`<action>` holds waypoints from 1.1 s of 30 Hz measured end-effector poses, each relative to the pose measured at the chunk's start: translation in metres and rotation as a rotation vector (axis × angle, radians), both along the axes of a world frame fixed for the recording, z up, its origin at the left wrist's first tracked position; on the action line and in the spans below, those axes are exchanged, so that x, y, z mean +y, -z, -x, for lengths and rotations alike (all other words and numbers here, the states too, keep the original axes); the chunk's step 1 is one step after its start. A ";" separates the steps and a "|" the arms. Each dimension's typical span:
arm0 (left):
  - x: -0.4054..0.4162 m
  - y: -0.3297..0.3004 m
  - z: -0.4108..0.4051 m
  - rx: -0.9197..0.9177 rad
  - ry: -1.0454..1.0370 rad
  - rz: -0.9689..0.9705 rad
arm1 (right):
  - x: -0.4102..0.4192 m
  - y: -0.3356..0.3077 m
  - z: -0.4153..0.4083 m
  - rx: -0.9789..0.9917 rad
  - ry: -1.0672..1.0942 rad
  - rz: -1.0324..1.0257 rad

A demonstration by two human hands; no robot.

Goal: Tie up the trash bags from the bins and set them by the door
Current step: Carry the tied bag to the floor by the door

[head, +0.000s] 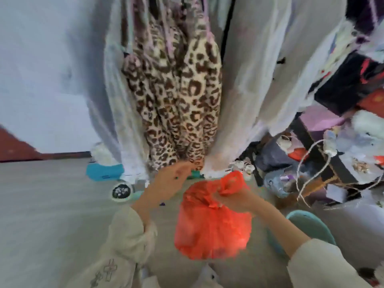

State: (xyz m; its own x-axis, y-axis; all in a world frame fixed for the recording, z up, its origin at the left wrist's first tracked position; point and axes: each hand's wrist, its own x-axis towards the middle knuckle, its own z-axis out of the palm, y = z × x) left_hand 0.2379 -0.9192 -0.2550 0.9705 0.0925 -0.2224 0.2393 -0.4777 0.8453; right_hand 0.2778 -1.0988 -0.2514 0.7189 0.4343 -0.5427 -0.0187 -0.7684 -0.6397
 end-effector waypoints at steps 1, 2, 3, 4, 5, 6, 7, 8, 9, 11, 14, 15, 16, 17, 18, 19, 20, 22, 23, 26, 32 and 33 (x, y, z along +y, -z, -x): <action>0.028 0.002 0.018 0.010 -0.062 -0.002 | 0.024 0.011 0.006 0.033 -0.078 0.005; 0.056 0.003 0.037 0.015 -0.131 -0.003 | 0.048 0.012 0.012 0.057 -0.107 0.016; 0.086 0.005 0.057 0.027 -0.199 -0.006 | 0.078 0.010 0.021 0.061 -0.198 0.016; 0.118 0.008 0.077 0.019 -0.254 -0.001 | 0.115 0.003 0.030 0.067 -0.266 0.017; 0.152 0.011 0.097 0.007 -0.308 0.007 | 0.153 0.001 0.039 0.062 -0.323 -0.009; 0.184 0.013 0.118 -0.012 -0.360 0.013 | 0.190 -0.007 0.053 0.060 -0.353 -0.029; 0.217 0.014 0.140 -0.022 -0.412 0.006 | 0.226 -0.009 0.063 0.074 -0.401 -0.050; 0.249 0.014 0.161 -0.025 -0.456 -0.007 | 0.262 -0.013 0.076 0.077 -0.449 -0.056; 0.281 0.012 0.181 -0.020 -0.494 -0.025 | 0.298 -0.017 0.087 0.090 -0.493 -0.063; 0.333 0.002 0.210 -0.024 -0.574 -0.058 | 0.360 -0.016 0.100 0.081 -0.584 -0.082; 0.412 -0.010 0.254 -0.042 -0.740 -0.074 | 0.462 -0.022 0.122 0.012 -0.733 -0.058; 0.436 -0.011 0.268 -0.045 -0.788 -0.070 | 0.495 -0.025 0.129 -0.007 -0.771 -0.070; 0.458 -0.011 0.280 -0.051 -0.833 -0.075 | 0.527 -0.029 0.137 -0.010 -0.810 -0.087; 0.481 -0.010 0.292 -0.055 -0.875 -0.092 | 0.559 -0.033 0.144 -0.007 -0.841 -0.110; 0.502 -0.010 0.302 -0.057 -0.911 -0.113 | 0.591 -0.035 0.151 -0.007 -0.873 -0.135; 0.524 -0.008 0.312 -0.053 -0.946 -0.137 | 0.624 -0.035 0.156 -0.009 -0.905 -0.157; 0.546 -0.007 0.320 -0.048 -0.978 -0.162 | 0.657 -0.036 0.161 -0.026 -0.937 -0.158; 0.594 -0.007 0.333 -0.034 -1.043 -0.203 | 0.723 -0.036 0.170 -0.044 -0.976 -0.176; 0.619 -0.007 0.338 -0.033 -1.076 -0.218 | 0.756 -0.035 0.174 -0.039 -0.995 -0.194; 0.695 -0.010 0.349 -0.045 -1.195 -0.213 | 0.853 -0.035 0.186 -0.037 -1.097 -0.200; 0.820 -0.022 0.365 -0.024 -1.368 -0.190 | 1.018 -0.041 0.196 0.032 -1.180 -0.159; 0.839 -0.021 0.370 -0.006 -1.391 -0.188 | 1.043 -0.040 0.199 0.044 -1.188 -0.152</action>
